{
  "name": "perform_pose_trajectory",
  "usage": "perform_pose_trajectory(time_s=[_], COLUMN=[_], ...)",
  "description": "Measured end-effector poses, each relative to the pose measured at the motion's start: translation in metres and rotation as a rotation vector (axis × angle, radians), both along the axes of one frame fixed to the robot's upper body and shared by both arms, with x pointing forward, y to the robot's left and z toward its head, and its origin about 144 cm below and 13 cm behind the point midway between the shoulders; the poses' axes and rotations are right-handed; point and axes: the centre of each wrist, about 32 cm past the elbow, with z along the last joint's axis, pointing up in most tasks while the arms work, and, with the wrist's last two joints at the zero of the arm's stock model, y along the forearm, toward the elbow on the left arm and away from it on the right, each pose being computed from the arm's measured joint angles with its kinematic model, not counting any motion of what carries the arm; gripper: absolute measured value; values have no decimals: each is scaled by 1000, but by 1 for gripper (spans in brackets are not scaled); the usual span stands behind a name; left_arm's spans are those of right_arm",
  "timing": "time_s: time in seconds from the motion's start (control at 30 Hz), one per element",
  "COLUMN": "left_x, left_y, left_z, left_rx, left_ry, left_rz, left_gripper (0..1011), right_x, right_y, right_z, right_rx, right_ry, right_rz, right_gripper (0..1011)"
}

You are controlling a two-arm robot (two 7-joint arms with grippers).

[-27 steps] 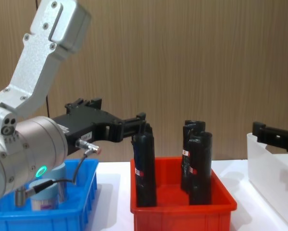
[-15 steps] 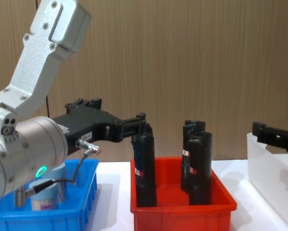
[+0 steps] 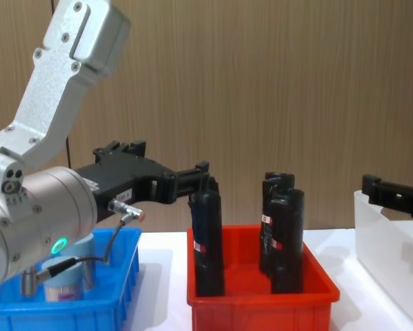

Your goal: Pick the cotton swabs from the blue box and place them into the white box.

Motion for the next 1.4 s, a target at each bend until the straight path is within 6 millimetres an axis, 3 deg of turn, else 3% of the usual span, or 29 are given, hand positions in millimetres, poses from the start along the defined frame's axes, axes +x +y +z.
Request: perform_pose_trajectory(time_s=[0.83, 1.4], left_x=[2, 12], left_y=[1, 19], left_z=[2, 11], left_rx=[4, 30], left_ry=[15, 154], left_rz=[8, 145], left_gripper=[1004, 1004], right_x=[0, 0], right_y=[0, 0], right_z=[0, 0], right_rx=[0, 0], right_ry=[0, 0], right_rz=[0, 0], right_gripper=[1002, 1002])
